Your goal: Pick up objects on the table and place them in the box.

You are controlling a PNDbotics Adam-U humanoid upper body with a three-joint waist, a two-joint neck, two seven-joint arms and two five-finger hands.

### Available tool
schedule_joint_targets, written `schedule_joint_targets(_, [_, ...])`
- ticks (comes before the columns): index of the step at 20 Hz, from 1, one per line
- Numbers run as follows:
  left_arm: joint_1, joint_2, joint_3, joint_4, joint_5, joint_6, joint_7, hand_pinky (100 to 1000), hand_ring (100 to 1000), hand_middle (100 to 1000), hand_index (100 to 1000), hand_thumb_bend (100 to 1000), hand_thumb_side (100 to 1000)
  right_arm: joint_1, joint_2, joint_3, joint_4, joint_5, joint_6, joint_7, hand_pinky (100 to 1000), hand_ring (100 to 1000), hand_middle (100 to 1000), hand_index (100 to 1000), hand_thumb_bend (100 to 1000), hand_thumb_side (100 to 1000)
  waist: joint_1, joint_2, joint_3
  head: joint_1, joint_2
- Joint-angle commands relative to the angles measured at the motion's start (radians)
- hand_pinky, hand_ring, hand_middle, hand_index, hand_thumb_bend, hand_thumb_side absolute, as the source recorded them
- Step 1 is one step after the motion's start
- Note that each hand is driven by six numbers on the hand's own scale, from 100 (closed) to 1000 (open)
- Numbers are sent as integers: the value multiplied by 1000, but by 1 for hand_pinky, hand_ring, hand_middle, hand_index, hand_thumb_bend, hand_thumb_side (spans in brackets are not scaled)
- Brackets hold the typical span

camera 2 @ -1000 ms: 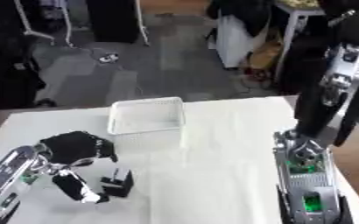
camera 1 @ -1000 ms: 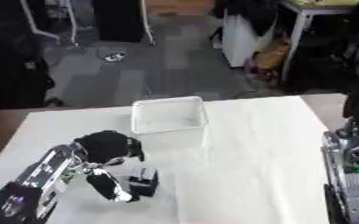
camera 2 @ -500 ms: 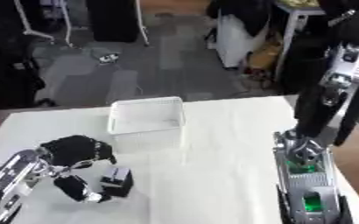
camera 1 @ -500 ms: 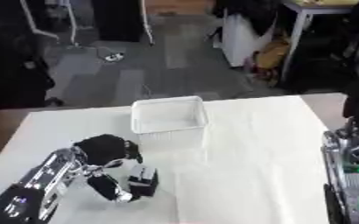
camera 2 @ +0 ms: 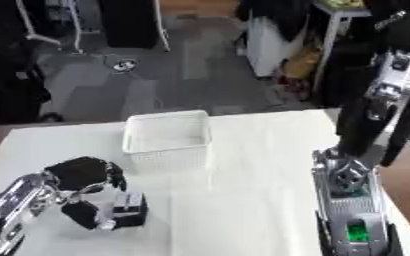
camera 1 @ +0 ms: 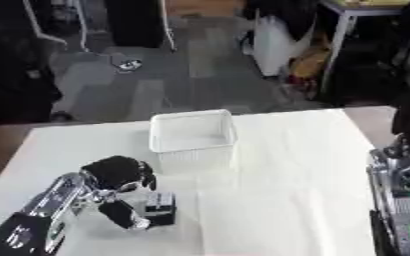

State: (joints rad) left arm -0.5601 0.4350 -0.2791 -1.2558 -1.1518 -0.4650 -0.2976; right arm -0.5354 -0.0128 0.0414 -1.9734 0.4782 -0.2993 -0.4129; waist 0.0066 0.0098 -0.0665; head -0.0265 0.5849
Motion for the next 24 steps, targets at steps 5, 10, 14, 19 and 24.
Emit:
schedule_joint_targets(5, [-21, -1, 18, 12, 29, 1, 56, 173, 413, 482, 640, 314, 875, -26, 5, 3, -20, 1, 3, 2, 836, 736, 727, 822, 105, 1000, 0, -8, -3, -4, 3])
schedule_joint_targets(10, [-18, -3, 21, 20, 83, 25, 137, 100, 315, 388, 565, 239, 907, -26, 4, 3, -20, 1, 3, 2, 836, 736, 727, 822, 104, 1000, 0, -8, -3, -5, 4])
schedule_joint_targets(14, [-17, -6, 20, 37, 129, 40, 183, 100, 242, 312, 481, 214, 920, -26, 4, 3, -19, 1, 3, 2, 836, 736, 727, 822, 105, 1000, 0, -8, -2, -4, 5])
schedule_joint_targets(19, [-14, -9, 16, 60, 171, 43, 196, 100, 158, 221, 393, 245, 902, -27, 5, 3, -19, 1, 3, 2, 836, 736, 727, 822, 105, 1000, 0, -8, -3, -3, 6])
schedule_joint_targets(24, [-13, -9, 13, 67, 181, 34, 194, 100, 162, 228, 400, 245, 896, -27, 4, 3, -19, 1, 3, 2, 836, 736, 727, 822, 105, 1000, -1, -7, -2, -3, 8])
